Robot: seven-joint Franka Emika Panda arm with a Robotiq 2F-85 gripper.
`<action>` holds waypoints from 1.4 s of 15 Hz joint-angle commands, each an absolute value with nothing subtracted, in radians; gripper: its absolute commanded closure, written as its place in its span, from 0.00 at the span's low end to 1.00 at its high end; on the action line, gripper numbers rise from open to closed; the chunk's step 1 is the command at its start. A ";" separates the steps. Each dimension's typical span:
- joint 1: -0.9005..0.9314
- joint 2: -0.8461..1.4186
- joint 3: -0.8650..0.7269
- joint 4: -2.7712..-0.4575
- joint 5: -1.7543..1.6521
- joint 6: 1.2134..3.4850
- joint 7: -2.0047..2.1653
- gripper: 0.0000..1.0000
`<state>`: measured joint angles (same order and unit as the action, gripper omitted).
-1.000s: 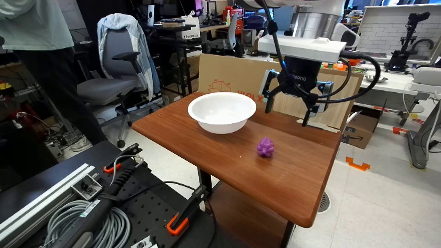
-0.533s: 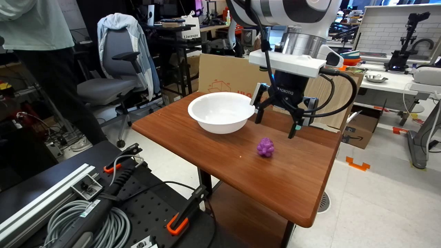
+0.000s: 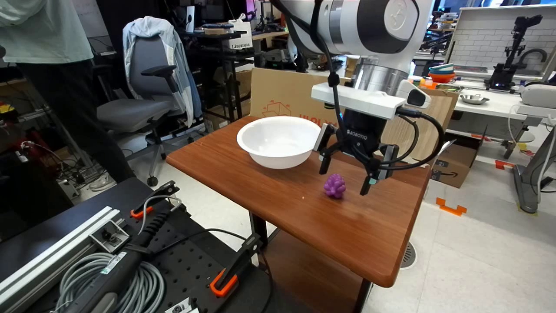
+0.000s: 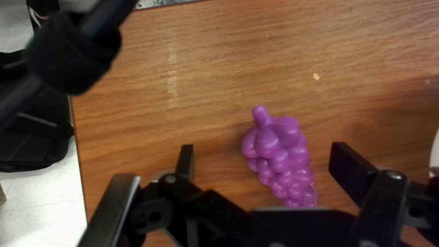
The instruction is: Put the purple object in the bowl
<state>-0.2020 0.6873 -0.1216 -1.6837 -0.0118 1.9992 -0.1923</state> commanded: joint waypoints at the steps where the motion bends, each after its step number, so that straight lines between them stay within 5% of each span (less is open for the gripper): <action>1: -0.204 0.723 -0.120 -1.646 -0.025 1.982 -0.155 0.25; 2: -0.205 0.725 -0.118 -1.649 -0.021 1.992 -0.152 0.26; 8: -0.214 0.719 -0.111 -1.649 0.000 1.983 -0.143 0.72; 21: -0.148 0.177 0.018 -2.017 0.098 2.135 -0.364 0.72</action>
